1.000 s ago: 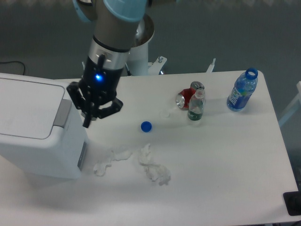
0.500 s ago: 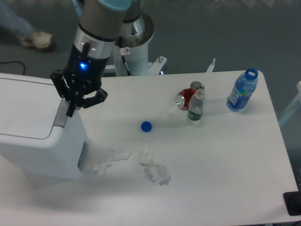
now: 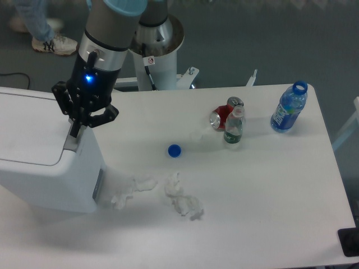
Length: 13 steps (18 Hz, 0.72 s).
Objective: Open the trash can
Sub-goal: 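Hold the gripper pressed on the trash can lid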
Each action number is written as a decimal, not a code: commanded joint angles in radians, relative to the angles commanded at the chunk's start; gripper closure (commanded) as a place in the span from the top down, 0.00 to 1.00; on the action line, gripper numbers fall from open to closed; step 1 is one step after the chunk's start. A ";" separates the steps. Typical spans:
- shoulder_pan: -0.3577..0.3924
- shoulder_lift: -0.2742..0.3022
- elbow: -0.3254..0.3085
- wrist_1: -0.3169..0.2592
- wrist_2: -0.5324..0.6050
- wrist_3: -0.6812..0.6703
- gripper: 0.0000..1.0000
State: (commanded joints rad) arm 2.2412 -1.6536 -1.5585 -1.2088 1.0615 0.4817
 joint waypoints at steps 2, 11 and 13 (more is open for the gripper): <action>-0.002 0.000 -0.006 0.002 0.000 0.002 0.00; -0.002 0.000 -0.014 0.003 0.000 0.005 0.00; -0.002 0.000 -0.014 0.002 0.002 0.005 0.00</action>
